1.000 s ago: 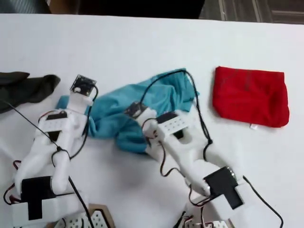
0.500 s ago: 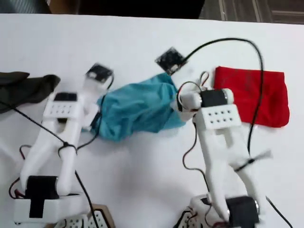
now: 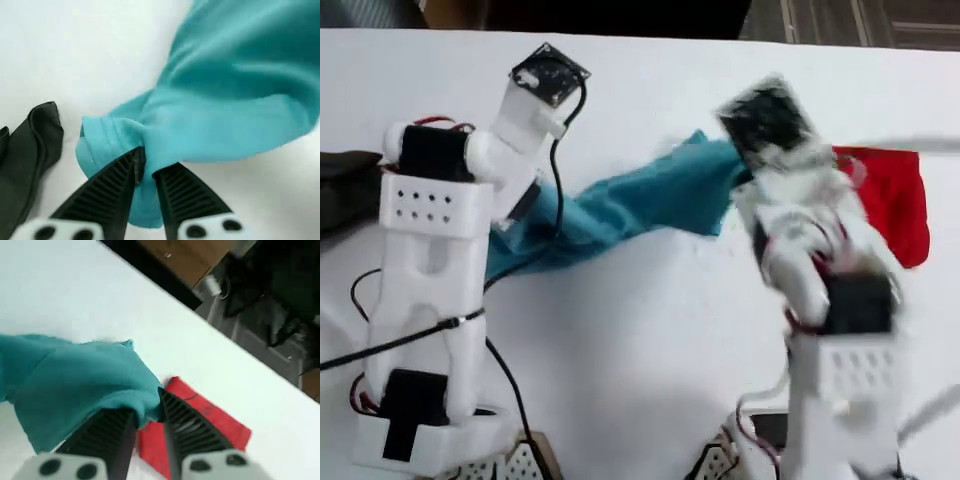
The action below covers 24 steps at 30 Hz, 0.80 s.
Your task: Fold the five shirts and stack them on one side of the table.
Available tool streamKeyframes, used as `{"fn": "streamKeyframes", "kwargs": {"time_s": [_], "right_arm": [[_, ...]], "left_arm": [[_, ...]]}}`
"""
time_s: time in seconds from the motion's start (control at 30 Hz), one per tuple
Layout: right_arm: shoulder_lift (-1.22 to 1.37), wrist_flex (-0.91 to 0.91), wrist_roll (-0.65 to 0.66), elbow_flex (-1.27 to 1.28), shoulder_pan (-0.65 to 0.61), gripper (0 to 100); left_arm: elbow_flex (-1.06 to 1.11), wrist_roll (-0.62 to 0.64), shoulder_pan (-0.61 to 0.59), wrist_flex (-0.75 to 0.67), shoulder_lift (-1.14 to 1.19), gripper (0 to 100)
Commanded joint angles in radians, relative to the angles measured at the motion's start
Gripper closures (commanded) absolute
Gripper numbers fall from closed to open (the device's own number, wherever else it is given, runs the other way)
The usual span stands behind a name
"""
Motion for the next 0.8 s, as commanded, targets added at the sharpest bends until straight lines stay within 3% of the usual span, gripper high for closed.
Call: {"fn": "streamKeyframes", "kwargs": {"time_s": [0.0, 0.53, 0.77], "right_arm": [[-0.157, 0.002, 0.006, -0.071, 0.062, 97.9], [-0.516, 0.001, 0.149, -0.226, 0.071, 97.9], [-0.524, -0.002, 0.173, -0.333, 0.071, 97.9]], "left_arm": [[-0.053, -0.011, 0.015, 0.02, -0.1, 97], [-0.038, -0.011, 0.025, 0.017, -0.549, 97], [0.157, -0.018, 0.023, -0.008, -0.73, 97]]}}
